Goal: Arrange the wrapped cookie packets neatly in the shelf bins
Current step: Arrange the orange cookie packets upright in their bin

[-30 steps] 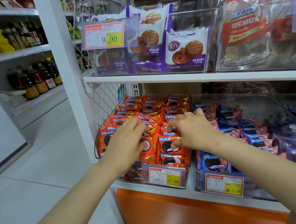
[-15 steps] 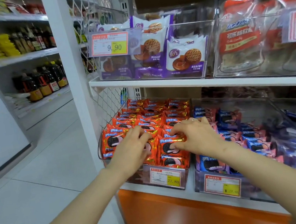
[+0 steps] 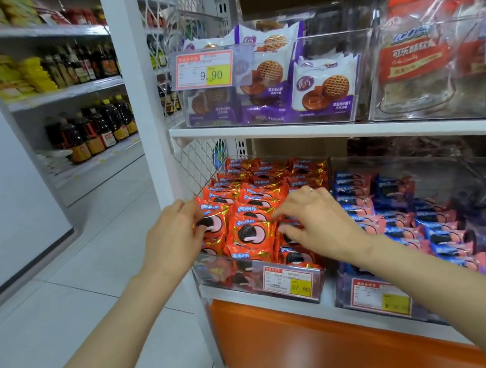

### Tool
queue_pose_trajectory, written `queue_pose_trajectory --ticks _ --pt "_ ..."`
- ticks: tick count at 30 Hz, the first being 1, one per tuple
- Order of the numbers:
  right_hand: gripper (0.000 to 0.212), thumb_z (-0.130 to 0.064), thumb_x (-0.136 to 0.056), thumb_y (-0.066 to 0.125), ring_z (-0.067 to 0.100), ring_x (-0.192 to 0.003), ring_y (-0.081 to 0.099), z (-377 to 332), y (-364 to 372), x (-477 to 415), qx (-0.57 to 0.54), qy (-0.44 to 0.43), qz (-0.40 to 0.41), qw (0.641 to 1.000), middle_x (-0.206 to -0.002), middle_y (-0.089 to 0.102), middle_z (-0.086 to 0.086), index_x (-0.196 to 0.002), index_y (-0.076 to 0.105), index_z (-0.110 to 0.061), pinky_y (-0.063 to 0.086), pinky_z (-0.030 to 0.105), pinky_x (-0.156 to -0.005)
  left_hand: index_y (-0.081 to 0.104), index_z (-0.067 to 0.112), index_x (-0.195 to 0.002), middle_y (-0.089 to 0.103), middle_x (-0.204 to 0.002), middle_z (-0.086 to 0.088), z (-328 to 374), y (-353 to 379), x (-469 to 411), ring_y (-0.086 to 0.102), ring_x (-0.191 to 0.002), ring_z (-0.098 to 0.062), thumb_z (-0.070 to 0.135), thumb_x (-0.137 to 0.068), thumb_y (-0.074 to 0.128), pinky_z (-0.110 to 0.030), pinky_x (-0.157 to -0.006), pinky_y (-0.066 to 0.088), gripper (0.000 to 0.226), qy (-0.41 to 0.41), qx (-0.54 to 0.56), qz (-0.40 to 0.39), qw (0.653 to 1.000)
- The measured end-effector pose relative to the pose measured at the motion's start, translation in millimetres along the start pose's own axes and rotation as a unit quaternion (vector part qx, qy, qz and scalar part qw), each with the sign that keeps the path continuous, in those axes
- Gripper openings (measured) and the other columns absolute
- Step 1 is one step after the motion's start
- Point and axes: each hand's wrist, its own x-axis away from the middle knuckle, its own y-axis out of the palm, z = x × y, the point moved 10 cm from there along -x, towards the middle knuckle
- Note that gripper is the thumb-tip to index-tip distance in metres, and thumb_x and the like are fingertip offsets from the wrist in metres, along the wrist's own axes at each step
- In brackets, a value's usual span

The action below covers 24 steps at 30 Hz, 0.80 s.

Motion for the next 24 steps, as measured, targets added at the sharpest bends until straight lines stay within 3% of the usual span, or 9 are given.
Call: queue_pose_trajectory --ticks 5,9,12,16,19,24 --pt "0.043 -0.047 -0.091 0.051 0.022 -0.116 0.041 -15 20 -18 0.058 -0.004 -0.024 0.998 -0.121 0.054 0.0 -0.127 0.054 -0.025 0.026 0.038 -0.092 0.062 0.016 -0.098 0.06 -0.105 -0.003 -5 10 5 0.056 -0.102 -0.025 0.014 -0.089 0.052 -0.033 -0.075 0.044 0.014 -0.017 -0.049 -0.045 0.998" --pt "0.045 -0.054 -0.085 0.056 0.022 -0.117 0.038 -15 28 -29 0.079 0.006 -0.035 0.996 -0.121 0.051 0.0 -0.119 0.055 -0.025 0.025 0.037 -0.092 0.067 0.02 -0.105 0.06 -0.108 0.003 34 35 19 0.051 -0.108 -0.016 0.004 -0.079 0.044 -0.028 -0.088 0.043 0.038 0.145 0.03 -0.153 0.977" --pt "0.038 -0.052 -0.082 0.061 0.021 -0.114 0.039 -14 30 -35 0.07 0.009 -0.035 0.997 -0.115 0.053 -0.002 -0.107 0.057 -0.024 0.025 0.036 -0.09 0.057 0.02 -0.125 0.053 -0.121 0.004 55 60 37 0.046 -0.114 -0.013 0.005 -0.081 0.042 -0.03 -0.098 0.038 0.049 0.226 0.014 -0.219 0.949" --pt "0.036 -0.052 -0.08 0.063 0.019 -0.11 0.042 -8 29 -36 0.055 0.021 -0.028 0.998 -0.112 0.056 -0.005 -0.104 0.058 -0.026 0.025 0.036 -0.089 0.04 0.023 -0.14 0.041 -0.135 0.008 69 76 45 0.036 -0.118 -0.013 0.006 -0.088 0.046 -0.024 -0.1 0.031 0.055 0.273 -0.05 -0.222 0.935" --pt "0.036 -0.053 -0.081 0.062 0.018 -0.106 0.046 -5 26 -35 0.061 0.029 -0.018 0.998 -0.109 0.061 -0.006 -0.105 0.058 -0.027 0.024 0.036 -0.086 0.032 0.027 -0.144 0.036 -0.138 0.007 73 82 48 0.032 -0.12 -0.015 0.011 -0.091 0.046 -0.028 -0.102 0.031 0.057 0.282 -0.078 -0.225 0.929" --pt "0.038 -0.052 -0.081 0.062 0.018 -0.107 0.047 -6 27 -36 0.046 0.044 -0.026 0.998 -0.108 0.064 -0.006 -0.11 0.059 -0.028 0.025 0.037 -0.088 0.035 0.033 -0.142 0.04 -0.131 0.007 78 78 45 0.035 -0.116 -0.014 0.017 -0.094 0.045 -0.026 -0.096 0.031 0.051 0.263 -0.072 -0.219 0.937"
